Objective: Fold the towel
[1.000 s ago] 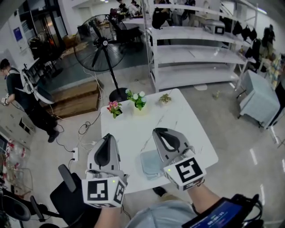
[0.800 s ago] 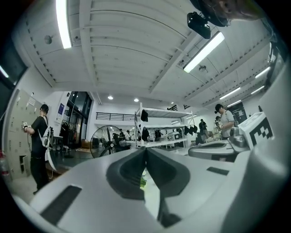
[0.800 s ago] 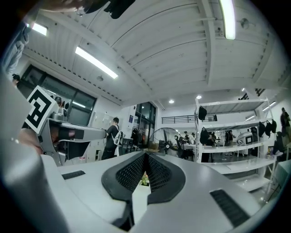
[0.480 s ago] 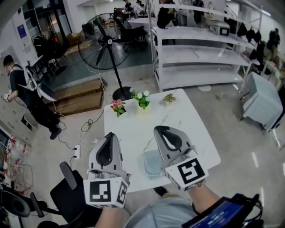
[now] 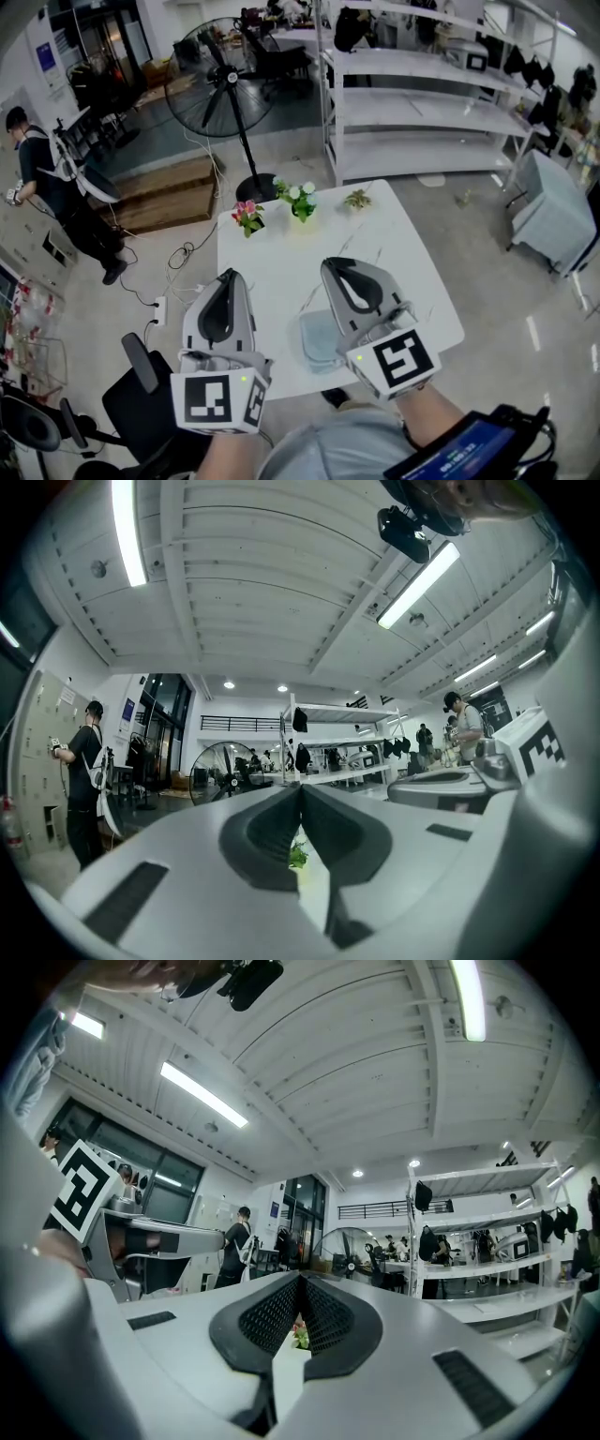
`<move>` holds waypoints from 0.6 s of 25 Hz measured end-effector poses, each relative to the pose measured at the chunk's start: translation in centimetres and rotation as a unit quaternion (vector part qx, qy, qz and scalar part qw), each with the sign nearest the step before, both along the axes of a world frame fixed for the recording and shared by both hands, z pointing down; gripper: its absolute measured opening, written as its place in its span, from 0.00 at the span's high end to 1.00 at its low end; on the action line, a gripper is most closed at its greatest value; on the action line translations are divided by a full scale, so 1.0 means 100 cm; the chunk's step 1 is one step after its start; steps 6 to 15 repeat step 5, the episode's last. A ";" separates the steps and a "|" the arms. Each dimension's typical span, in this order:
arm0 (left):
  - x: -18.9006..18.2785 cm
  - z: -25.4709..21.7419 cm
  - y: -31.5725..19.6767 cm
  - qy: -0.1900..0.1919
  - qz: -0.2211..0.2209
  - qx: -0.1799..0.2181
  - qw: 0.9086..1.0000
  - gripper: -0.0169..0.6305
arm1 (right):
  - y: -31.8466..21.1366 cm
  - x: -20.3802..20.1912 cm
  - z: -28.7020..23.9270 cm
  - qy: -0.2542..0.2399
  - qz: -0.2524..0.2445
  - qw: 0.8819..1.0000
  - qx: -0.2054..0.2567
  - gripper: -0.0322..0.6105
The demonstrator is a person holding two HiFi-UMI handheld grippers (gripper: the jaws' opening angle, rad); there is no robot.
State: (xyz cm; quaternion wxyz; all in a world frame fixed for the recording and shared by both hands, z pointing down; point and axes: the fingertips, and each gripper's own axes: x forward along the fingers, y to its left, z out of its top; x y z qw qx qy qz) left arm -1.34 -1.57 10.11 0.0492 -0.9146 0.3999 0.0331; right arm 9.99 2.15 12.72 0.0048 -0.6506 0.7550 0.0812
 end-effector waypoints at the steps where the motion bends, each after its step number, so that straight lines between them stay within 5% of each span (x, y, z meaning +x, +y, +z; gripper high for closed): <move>1: 0.001 0.000 -0.001 0.000 -0.001 0.000 1.000 0.96 | -0.001 0.001 0.000 0.001 -0.001 1.000 0.001 0.93; 15: 0.005 0.000 -0.003 0.000 -0.003 0.003 1.000 0.96 | -0.003 0.005 -0.001 0.002 -0.003 1.000 0.005 0.93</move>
